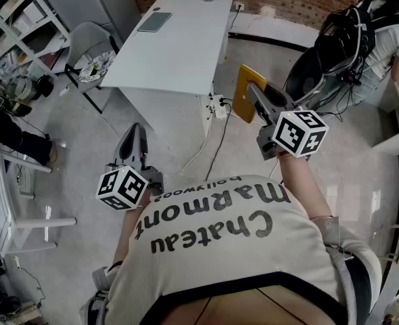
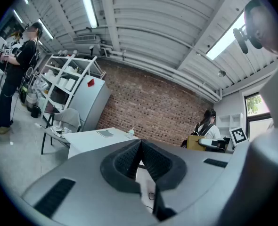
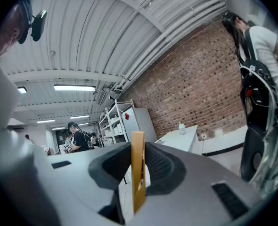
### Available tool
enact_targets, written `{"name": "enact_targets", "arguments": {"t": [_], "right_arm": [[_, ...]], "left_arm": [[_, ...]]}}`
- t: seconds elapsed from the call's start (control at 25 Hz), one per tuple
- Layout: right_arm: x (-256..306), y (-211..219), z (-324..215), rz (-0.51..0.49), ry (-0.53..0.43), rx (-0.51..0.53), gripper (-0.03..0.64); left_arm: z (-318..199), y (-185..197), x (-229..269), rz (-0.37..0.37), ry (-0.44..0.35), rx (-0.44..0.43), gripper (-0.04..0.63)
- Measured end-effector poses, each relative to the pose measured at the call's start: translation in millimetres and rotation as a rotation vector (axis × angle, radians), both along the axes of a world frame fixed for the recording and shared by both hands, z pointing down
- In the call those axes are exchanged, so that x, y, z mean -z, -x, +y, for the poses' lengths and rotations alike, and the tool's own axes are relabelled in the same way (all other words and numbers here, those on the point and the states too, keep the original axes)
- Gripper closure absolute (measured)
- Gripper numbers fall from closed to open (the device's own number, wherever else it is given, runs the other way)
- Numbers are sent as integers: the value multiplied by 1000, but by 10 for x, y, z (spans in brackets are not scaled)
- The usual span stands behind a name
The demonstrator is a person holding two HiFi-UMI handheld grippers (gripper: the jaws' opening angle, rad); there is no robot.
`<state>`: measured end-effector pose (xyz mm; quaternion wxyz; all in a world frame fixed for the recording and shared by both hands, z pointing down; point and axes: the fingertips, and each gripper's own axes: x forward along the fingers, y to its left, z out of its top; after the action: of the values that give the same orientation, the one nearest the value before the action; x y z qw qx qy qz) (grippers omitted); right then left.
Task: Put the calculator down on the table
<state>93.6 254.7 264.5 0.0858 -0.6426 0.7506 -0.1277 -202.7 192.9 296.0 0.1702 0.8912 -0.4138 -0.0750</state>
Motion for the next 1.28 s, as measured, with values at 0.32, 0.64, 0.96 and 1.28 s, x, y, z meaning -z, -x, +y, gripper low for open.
{"name": "enact_targets", "arguments": {"t": [0.32, 0.64, 0.96, 1.28], "right_arm": [[-207, -175, -150, -21, 38, 12, 526], [-611, -311, -422, -167, 112, -1, 526], [-700, -327, -1009, -184, 147, -92, 526], [-573, -284, -1955, -134, 145, -180, 526]], "left_arm": [[-138, -62, -256, 1, 52, 40, 594], [-405, -165, -575, -32, 147, 15, 594], [-1275, -323, -563, -50, 136, -103, 594], [-2598, -518, -467, -28, 137, -211, 594]]}}
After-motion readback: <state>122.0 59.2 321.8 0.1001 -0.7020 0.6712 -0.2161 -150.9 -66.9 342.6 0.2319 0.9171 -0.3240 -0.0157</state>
